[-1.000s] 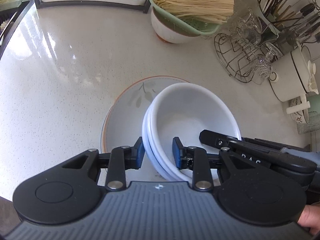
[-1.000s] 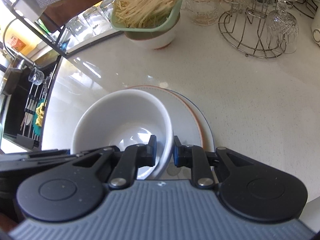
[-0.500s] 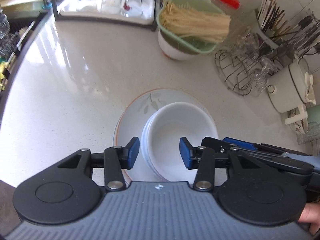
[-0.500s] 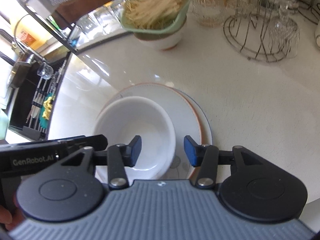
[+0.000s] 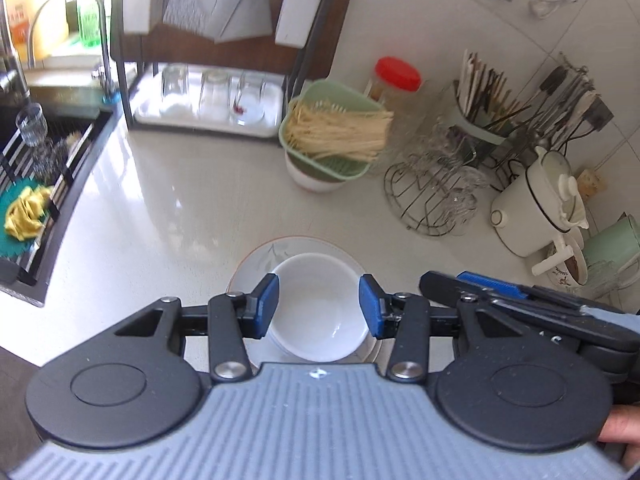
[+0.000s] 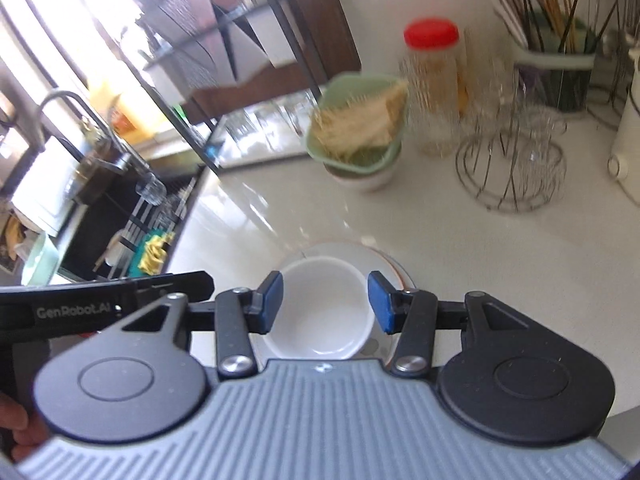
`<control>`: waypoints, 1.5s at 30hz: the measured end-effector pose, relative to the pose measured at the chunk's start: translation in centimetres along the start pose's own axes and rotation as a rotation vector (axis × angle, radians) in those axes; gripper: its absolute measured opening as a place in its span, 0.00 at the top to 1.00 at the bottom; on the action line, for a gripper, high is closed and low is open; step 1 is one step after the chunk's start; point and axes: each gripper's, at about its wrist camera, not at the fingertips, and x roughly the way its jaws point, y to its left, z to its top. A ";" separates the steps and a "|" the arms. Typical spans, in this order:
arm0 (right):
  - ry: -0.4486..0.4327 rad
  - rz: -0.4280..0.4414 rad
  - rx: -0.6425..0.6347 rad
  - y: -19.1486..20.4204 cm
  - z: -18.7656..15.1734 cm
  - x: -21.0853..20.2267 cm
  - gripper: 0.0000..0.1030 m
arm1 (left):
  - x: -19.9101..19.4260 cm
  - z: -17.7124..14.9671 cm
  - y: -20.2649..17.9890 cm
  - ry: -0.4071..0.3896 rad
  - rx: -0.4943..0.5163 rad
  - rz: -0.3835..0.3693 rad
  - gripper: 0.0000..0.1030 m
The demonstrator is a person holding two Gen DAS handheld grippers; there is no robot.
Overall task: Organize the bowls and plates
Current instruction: 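Open both grippers and pull back from the bowls on the plates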
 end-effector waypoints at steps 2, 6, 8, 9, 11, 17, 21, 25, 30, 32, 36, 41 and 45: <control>-0.034 0.004 -0.005 0.0 -0.2 -1.5 0.52 | -1.2 -0.6 -0.7 -0.024 0.010 -0.010 0.51; -0.106 -0.032 -0.054 0.4 -1.5 -4.3 0.52 | -3.1 -2.1 -1.7 -0.056 0.013 -0.012 0.51; -0.120 -0.017 -0.041 0.2 -2.3 -5.5 0.52 | -4.0 -3.0 -2.0 -0.069 0.005 -0.016 0.51; -0.128 -0.014 -0.039 0.2 -2.7 -6.0 0.52 | -4.4 -3.6 -2.0 -0.078 0.001 -0.013 0.51; -0.147 -0.019 -0.051 0.2 -3.6 -7.0 0.52 | -5.4 -4.7 -2.2 -0.095 -0.002 -0.002 0.51; -0.197 -0.001 -0.053 0.0 -6.4 -9.7 0.52 | -8.8 -8.2 -2.8 -0.135 0.005 0.032 0.49; -0.239 0.009 -0.072 0.3 -8.1 -12.0 0.52 | -11.0 -10.7 -3.4 -0.155 0.021 0.055 0.46; -0.267 0.026 -0.099 0.6 -9.7 -13.8 0.52 | -12.8 -13.0 -4.0 -0.172 0.003 0.072 0.42; -0.286 0.028 -0.106 0.3 -11.3 -15.2 0.36 | -14.7 -15.4 -4.7 -0.189 0.005 0.087 0.33; -0.283 0.025 -0.095 0.3 -11.5 -15.5 0.36 | -15.1 -16.2 -4.9 -0.190 0.005 0.091 0.25; -0.287 0.004 -0.094 0.2 -12.3 -15.9 0.30 | -15.4 -17.0 -5.0 -0.183 -0.006 0.077 0.21; -0.315 -0.007 -0.095 0.1 -13.0 -16.4 0.12 | -15.2 -17.0 -5.2 -0.177 0.031 0.094 0.10; -0.330 -0.023 -0.100 0.1 -13.3 -15.9 0.12 | -15.1 -17.1 -4.6 -0.189 0.051 0.114 0.06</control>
